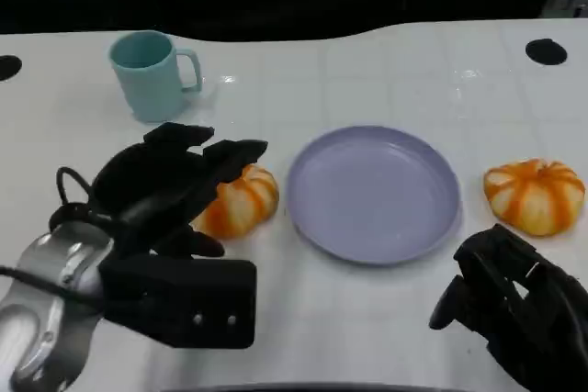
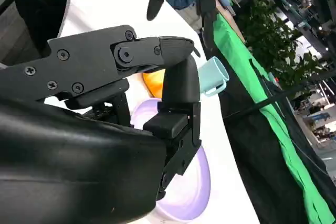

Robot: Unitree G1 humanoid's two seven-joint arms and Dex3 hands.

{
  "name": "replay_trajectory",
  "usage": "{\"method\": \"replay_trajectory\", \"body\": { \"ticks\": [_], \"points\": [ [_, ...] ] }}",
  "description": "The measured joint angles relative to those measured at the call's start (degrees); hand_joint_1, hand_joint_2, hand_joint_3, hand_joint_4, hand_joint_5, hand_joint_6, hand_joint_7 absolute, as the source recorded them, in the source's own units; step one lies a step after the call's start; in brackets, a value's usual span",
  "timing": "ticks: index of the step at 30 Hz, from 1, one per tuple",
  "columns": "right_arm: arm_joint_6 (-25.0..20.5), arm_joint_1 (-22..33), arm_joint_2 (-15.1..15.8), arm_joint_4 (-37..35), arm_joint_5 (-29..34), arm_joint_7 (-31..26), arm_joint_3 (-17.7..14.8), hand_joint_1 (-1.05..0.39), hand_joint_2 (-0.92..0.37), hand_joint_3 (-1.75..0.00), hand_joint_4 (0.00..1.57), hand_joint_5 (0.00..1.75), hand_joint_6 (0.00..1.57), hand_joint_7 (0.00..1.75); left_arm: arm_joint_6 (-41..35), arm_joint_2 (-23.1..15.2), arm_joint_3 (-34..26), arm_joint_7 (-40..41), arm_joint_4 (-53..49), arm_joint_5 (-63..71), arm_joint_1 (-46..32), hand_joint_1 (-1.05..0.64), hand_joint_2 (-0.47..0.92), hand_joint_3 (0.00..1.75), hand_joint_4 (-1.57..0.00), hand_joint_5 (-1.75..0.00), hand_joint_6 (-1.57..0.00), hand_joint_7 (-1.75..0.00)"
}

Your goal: Grasp the bread from the table and place it into the plate.

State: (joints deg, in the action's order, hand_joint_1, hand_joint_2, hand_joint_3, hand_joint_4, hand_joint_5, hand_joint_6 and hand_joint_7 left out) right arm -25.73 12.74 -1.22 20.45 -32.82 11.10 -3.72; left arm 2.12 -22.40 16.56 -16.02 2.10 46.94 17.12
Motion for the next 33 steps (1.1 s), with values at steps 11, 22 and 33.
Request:
{"method": "replay_trajectory", "body": {
  "ticks": [11,22,33],
  "points": [
    [0.0,0.2,0.0,0.0,0.0,0.2,-0.1,-0.51,-0.92,-0.22,0.63,1.75,0.52,1.55,-3.9,3.5,6.2,2.1,-16.0,2.5,8.9,-0.21,0.69,0.0,-0.02,-0.22,-0.25,-0.01],
    [0.1,0.7,0.1,0.0,0.0,0.4,-0.1,-0.52,-0.92,-0.21,0.63,1.75,0.53,1.54,-4.5,10.0,11.4,8.2,-44.2,2.5,22.5,-0.3,0.74,0.02,0.0,-0.2,-0.2,-0.01],
    [0.1,1.2,0.1,0.3,-0.2,0.4,-0.1,-0.52,-0.92,-0.22,0.64,1.75,0.54,1.55,1.2,15.4,15.2,15.5,-68.6,0.8,33.8,-0.26,0.76,0.01,-0.02,-0.18,-0.22,0.0]
  ]
}}
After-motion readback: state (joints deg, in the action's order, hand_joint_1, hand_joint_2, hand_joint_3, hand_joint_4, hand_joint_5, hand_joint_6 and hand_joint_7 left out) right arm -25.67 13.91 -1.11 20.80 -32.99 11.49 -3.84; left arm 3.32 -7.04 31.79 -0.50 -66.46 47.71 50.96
